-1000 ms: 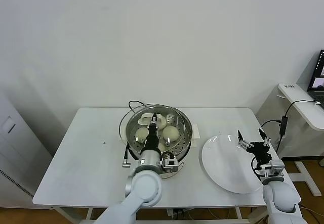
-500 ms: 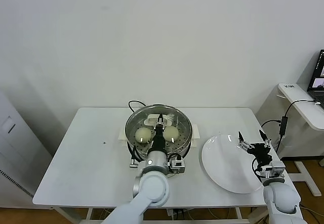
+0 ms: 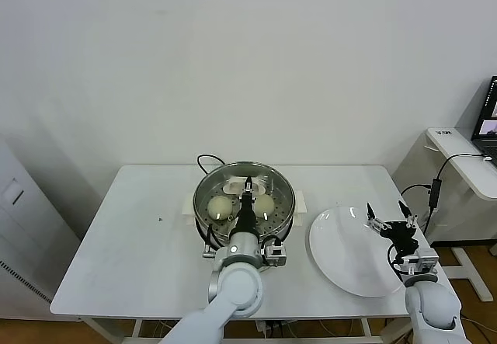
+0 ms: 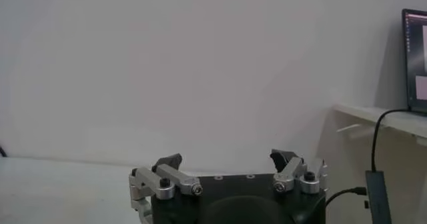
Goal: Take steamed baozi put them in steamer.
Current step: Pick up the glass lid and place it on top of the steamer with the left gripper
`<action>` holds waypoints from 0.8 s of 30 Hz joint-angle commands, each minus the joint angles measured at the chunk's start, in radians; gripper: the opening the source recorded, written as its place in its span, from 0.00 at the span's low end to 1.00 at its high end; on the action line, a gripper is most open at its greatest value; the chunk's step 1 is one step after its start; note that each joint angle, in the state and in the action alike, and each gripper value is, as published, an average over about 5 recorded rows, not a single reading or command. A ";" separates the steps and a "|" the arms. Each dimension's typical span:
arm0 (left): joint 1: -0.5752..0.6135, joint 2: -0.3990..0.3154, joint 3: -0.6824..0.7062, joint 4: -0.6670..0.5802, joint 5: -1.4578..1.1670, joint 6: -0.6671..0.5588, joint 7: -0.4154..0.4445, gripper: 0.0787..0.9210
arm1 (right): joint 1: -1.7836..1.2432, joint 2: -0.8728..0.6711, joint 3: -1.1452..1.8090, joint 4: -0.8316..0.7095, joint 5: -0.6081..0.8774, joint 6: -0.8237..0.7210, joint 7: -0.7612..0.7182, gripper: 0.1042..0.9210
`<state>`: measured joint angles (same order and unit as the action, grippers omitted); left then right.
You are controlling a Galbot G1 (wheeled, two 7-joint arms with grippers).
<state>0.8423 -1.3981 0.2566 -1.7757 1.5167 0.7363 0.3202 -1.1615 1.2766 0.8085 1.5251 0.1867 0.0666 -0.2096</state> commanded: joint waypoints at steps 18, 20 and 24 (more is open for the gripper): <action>0.077 0.113 -0.044 -0.266 -0.264 0.049 0.014 0.27 | 0.000 -0.001 0.010 0.005 0.004 0.003 -0.005 0.88; 0.089 0.155 -0.083 -0.350 -0.428 0.034 0.032 0.34 | -0.001 -0.002 0.012 0.007 0.007 0.003 -0.008 0.88; 0.097 0.274 -0.215 -0.476 -0.939 -0.100 0.105 0.48 | -0.002 -0.002 0.007 0.013 0.022 -0.013 -0.025 0.88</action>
<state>0.9007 -1.3147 0.2149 -1.9356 1.3255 0.7365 0.3336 -1.1626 1.2741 0.8211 1.5313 0.1936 0.0694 -0.2198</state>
